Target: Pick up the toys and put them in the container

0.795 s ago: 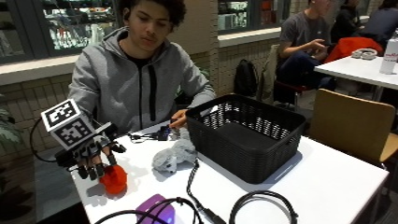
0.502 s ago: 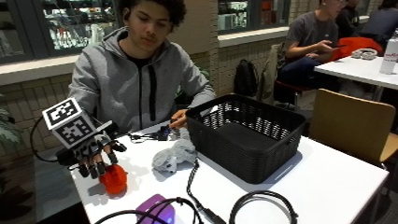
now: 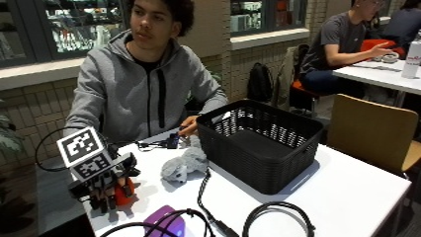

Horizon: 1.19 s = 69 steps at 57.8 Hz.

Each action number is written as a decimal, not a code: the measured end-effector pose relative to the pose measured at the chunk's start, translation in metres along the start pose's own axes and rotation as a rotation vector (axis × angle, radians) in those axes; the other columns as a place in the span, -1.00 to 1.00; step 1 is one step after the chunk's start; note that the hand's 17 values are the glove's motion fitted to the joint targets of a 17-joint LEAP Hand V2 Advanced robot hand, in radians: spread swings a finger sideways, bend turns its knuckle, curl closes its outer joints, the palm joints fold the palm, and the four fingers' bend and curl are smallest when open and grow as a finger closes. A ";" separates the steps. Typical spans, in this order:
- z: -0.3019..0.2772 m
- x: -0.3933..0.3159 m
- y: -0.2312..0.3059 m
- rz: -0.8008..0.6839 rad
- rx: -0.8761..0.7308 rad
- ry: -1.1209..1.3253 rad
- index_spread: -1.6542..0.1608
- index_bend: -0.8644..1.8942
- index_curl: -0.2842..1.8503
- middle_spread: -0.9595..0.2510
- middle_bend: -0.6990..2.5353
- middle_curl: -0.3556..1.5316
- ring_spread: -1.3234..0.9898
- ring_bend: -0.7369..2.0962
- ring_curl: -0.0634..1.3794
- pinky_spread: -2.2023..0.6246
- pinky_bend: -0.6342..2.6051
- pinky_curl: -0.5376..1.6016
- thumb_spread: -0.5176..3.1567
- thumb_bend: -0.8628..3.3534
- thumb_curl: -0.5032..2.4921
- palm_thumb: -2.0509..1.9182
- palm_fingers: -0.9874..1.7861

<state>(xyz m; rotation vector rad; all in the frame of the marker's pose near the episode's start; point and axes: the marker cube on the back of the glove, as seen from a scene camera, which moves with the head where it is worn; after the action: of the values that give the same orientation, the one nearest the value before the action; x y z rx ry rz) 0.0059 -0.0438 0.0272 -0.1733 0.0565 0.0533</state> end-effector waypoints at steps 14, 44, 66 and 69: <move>0.004 0.000 -0.013 -0.032 0.099 -0.050 0.57 -0.29 -0.58 0.70 -0.48 -0.33 0.10 -0.23 -0.62 0.54 -0.04 -0.18 0.03 -0.49 -0.50 0.15 -0.41; 0.021 -0.028 -0.031 -0.186 0.427 0.116 0.57 0.01 -0.35 0.44 -0.38 -0.27 -0.05 0.06 -0.43 0.37 -0.12 -0.20 0.11 -0.37 -0.36 0.39 0.28; -0.046 -0.119 0.018 -0.432 0.497 0.162 0.59 0.12 -0.14 0.17 -0.27 -0.07 -0.18 0.22 -0.21 0.27 -0.08 -0.10 -0.16 -0.43 -0.20 0.44 0.33; -0.060 -0.141 0.023 -0.480 0.525 0.219 0.59 0.13 -0.12 0.15 -0.26 -0.04 -0.18 0.23 -0.19 0.27 -0.07 -0.09 -0.19 -0.43 -0.18 0.44 0.31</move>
<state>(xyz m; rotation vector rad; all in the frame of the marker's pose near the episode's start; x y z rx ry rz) -0.1394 -0.0385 -0.0272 0.3360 0.2426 -0.4570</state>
